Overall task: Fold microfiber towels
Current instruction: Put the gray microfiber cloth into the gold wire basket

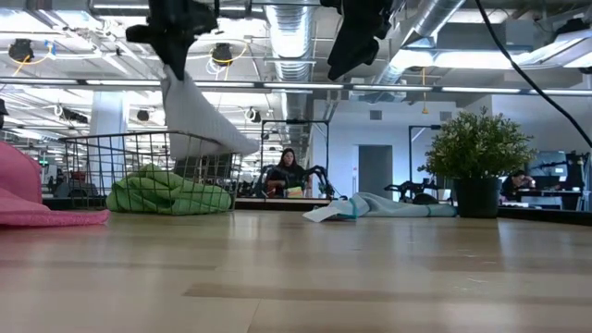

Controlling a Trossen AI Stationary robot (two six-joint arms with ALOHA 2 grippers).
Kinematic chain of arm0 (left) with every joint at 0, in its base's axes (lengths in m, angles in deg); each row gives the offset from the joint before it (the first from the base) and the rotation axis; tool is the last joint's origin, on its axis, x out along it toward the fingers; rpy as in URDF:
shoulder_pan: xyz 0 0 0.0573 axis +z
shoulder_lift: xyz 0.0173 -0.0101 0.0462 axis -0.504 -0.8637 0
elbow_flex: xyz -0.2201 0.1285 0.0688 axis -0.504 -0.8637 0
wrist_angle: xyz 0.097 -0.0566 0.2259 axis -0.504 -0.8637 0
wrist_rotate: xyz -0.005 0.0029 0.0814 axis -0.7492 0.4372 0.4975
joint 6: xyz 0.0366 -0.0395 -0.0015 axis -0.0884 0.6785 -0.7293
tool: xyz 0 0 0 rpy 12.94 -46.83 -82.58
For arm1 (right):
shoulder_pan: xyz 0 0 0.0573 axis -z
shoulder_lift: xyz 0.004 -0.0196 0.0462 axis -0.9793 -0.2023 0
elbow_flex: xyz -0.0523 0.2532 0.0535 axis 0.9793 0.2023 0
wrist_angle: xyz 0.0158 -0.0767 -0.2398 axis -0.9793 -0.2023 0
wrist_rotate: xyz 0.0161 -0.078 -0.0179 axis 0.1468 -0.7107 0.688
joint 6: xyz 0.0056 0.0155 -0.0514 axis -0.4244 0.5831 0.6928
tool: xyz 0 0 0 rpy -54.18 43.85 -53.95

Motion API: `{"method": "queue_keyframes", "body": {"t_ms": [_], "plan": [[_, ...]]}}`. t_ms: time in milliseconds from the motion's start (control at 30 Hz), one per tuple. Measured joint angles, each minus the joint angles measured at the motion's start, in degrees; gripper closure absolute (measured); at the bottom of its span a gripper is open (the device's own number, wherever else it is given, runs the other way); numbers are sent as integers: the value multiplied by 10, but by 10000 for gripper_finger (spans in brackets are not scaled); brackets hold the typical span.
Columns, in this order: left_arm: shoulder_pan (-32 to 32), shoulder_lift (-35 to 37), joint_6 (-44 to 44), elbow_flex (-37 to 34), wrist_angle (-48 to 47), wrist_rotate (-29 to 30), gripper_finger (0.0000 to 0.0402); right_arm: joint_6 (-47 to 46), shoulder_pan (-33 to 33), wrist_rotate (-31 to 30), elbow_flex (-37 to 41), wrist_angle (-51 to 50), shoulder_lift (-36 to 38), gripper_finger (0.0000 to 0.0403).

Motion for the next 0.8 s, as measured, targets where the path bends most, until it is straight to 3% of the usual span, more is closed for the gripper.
{"method": "queue_keyframes", "body": {"t_ms": [467,800], "plan": [[31,0,56,-190,8,-22,401,2,0,0,0,0,0,159],[41,0,12,-219,53,-36,374,2,0,0,0,0,0,159]]}}
